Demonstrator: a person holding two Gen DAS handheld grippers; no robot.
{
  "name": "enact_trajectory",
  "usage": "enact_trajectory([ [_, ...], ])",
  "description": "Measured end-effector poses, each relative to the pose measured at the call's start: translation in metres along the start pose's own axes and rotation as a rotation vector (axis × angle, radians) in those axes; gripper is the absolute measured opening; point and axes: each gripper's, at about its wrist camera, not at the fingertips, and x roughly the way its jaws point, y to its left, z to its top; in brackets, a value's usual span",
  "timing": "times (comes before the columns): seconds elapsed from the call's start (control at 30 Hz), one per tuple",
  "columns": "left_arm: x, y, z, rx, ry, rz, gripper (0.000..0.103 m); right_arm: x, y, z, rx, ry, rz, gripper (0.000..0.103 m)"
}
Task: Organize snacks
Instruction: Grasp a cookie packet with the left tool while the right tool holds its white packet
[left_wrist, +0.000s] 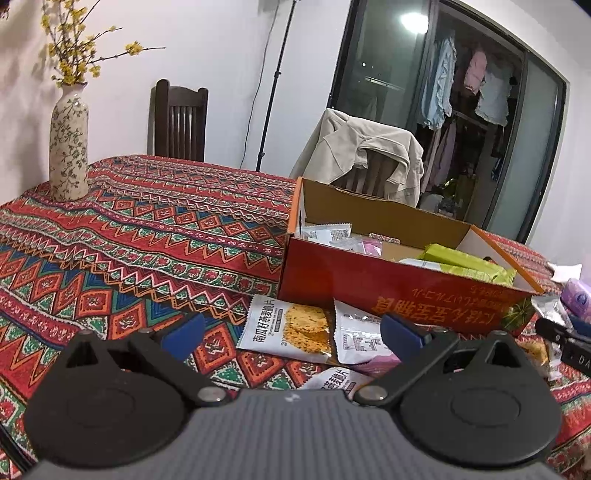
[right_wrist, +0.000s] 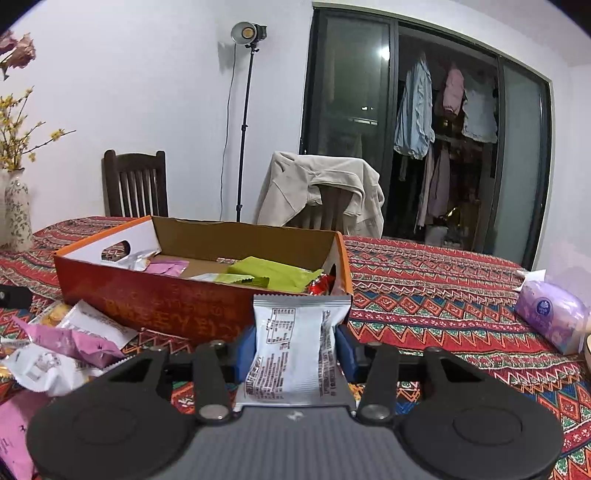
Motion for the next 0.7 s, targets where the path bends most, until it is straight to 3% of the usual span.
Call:
enact_trajectory([
  [0.13,-0.002,0.002,0.005,-0.004,0.008,0.021,0.103,-0.002,-0.003,-0.001,0.012,-0.006,0.006,0.045],
  [0.47,0.005,0.006,0.019,0.112,0.063,0.156,0.103,-0.011,-0.011,-0.003,0.041,-0.036,0.026,0.046],
  [0.7,0.024,-0.001,0.019,0.185,0.138,0.165,0.103,-0.013,-0.011,-0.003,0.046,-0.044,0.034,0.046],
])
